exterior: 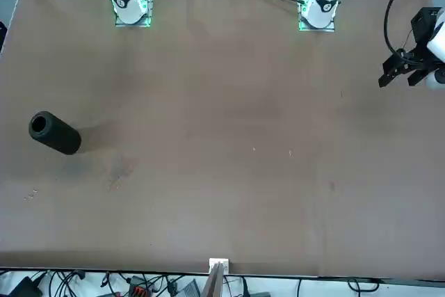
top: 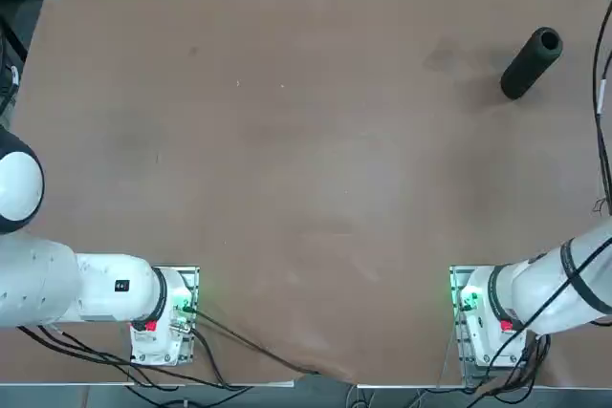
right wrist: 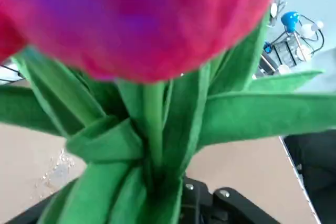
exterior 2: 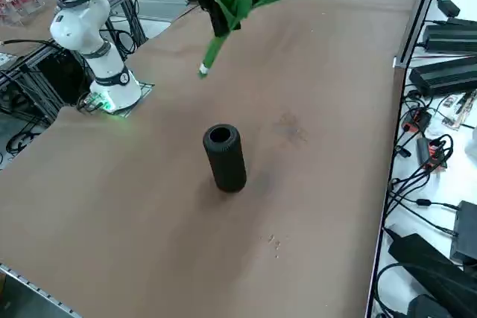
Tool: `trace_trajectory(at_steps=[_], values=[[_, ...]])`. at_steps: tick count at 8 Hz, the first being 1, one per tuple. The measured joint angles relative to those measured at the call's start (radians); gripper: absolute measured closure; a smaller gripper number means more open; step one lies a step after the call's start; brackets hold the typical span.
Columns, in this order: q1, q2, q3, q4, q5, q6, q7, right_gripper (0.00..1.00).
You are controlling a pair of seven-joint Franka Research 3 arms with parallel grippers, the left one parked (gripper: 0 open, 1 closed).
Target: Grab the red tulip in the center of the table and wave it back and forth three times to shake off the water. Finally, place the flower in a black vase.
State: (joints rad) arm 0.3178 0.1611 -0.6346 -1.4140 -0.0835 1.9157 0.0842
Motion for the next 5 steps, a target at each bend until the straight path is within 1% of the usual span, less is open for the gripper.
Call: trace_trajectory(at_steps=[2, 4, 5], values=[[-0.002, -0.024, 0.000, -0.132, 0.000, 0.154, 0.006, 0.85], [-0.004, -0.043, -0.002, -0.273, 0.000, 0.314, 0.061, 0.85], [-0.002, -0.051, 0.000, -0.336, 0.000, 0.366, 0.083, 0.85]])
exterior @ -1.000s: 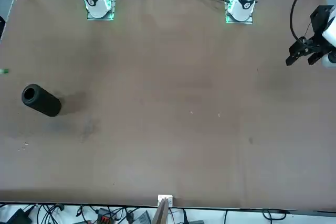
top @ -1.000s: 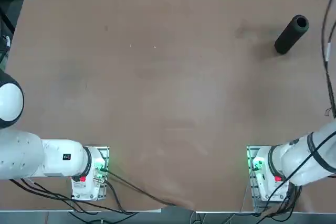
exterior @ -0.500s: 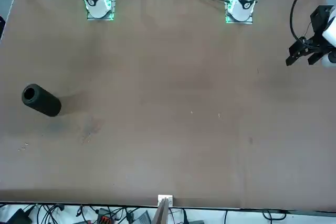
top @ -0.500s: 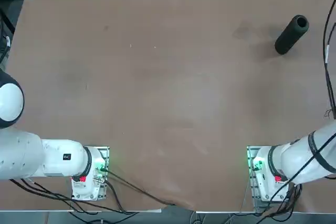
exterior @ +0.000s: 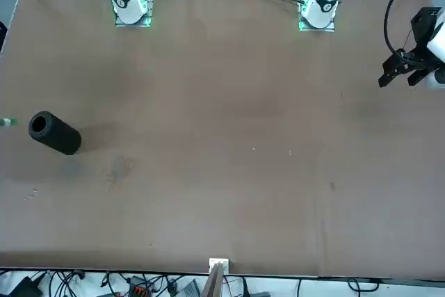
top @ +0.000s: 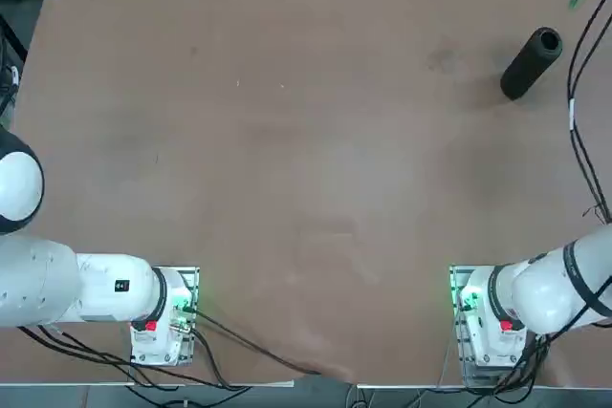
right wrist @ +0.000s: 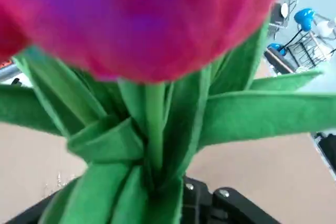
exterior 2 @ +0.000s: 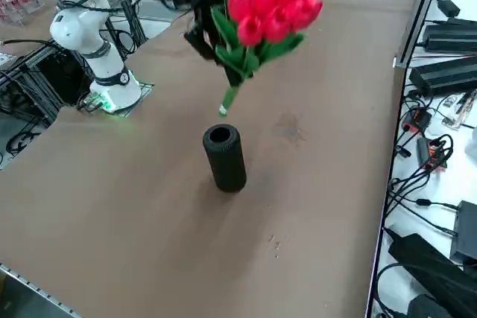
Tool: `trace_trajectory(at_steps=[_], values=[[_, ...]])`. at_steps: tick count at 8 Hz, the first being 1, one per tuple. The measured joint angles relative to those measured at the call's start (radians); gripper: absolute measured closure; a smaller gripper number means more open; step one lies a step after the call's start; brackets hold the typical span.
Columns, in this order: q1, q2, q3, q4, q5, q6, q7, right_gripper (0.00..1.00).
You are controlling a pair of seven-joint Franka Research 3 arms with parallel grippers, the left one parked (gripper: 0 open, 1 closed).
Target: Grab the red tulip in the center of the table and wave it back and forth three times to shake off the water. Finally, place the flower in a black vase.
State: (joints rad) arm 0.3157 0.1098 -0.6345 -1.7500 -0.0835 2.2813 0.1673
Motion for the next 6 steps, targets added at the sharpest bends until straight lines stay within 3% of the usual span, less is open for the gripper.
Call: trace_trajectory(at_steps=[3, 6], values=[[-0.001, -0.049, 0.001, -0.150, 0.000, 0.138, 0.025, 0.85], [-0.002, -0.077, 0.000, -0.206, 0.000, 0.168, 0.037, 0.85]])
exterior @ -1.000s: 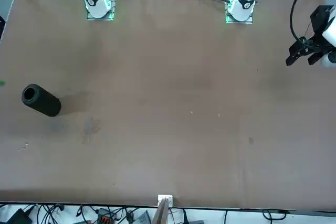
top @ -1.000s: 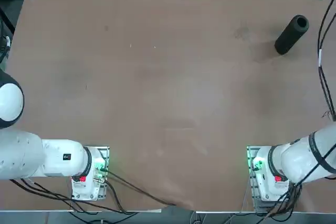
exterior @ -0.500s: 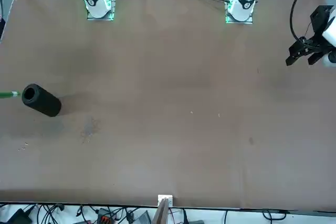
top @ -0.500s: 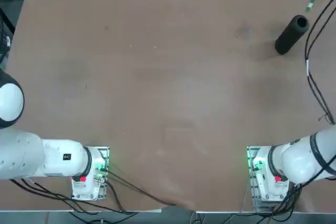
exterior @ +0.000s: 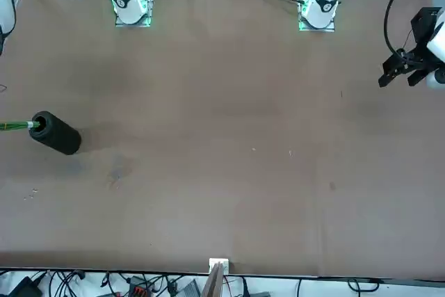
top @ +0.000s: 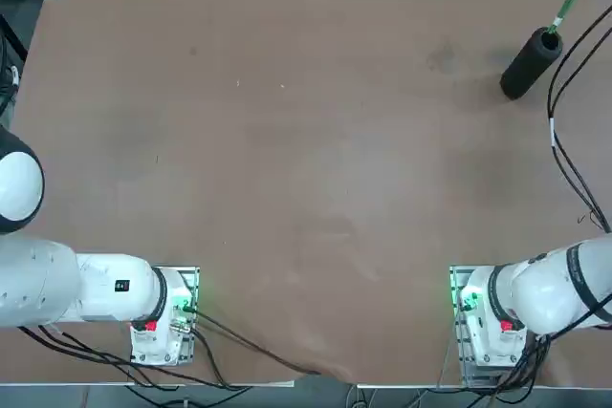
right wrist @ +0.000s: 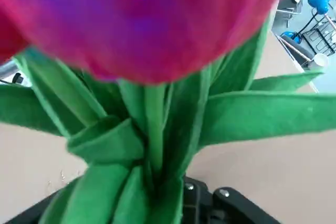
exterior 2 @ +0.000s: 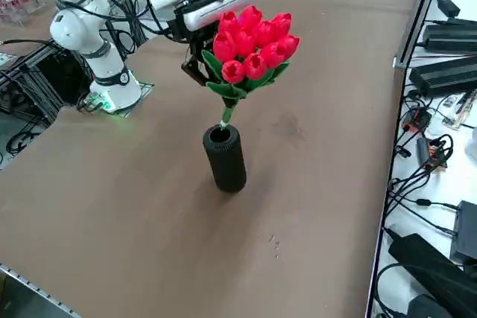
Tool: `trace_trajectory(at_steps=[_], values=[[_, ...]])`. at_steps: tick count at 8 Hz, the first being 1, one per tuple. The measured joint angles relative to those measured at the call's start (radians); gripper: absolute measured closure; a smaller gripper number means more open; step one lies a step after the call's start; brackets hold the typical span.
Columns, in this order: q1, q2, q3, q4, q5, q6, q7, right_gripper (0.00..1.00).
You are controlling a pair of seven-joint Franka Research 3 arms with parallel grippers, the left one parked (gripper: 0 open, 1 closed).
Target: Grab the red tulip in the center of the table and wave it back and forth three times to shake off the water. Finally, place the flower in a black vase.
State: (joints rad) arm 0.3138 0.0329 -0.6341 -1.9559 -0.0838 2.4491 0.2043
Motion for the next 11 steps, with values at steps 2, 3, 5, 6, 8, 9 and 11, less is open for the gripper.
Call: trace_trajectory(at_steps=[2, 3, 5, 6, 8, 9, 11], values=[[-0.005, -0.013, 0.000, -0.066, 0.000, 0.073, 0.008, 0.85], [-0.009, -0.020, -0.001, -0.090, 0.000, 0.094, 0.011, 0.85], [-0.019, -0.031, -0.001, -0.102, -0.001, 0.108, 0.012, 0.85], [-0.022, -0.032, -0.001, -0.111, -0.001, 0.127, 0.012, 0.85], [-0.024, -0.030, 0.000, -0.165, -0.001, 0.172, 0.047, 0.85], [-0.023, -0.028, 0.004, -0.200, -0.003, 0.180, 0.082, 0.86], [-0.021, -0.009, 0.012, -0.240, -0.004, 0.200, 0.114, 0.85]])
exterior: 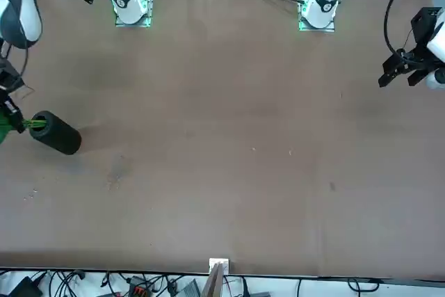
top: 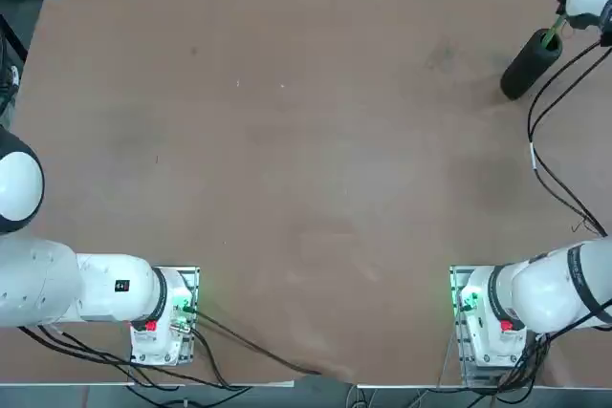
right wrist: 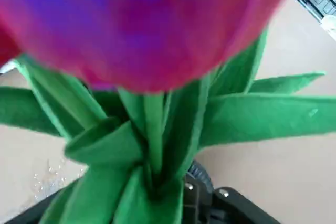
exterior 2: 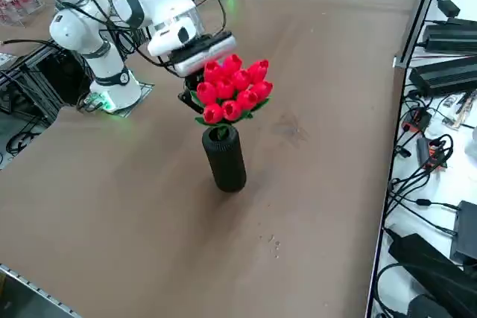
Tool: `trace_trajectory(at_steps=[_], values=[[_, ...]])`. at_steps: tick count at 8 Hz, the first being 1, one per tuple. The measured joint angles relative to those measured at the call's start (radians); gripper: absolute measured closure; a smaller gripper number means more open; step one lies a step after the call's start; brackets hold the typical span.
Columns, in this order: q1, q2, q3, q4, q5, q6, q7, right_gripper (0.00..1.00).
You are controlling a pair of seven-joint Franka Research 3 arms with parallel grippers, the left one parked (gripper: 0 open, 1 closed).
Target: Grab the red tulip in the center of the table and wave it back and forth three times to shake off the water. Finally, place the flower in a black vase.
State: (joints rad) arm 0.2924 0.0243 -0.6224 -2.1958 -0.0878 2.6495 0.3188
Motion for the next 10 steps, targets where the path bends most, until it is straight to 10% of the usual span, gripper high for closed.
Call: trace_trajectory(at_steps=[5, 10], values=[[0.021, -0.010, 0.008, 0.021, 0.000, -0.096, 0.057, 0.04], [0.085, -0.105, 0.057, 0.341, 0.073, -0.940, 0.029, 0.00]])
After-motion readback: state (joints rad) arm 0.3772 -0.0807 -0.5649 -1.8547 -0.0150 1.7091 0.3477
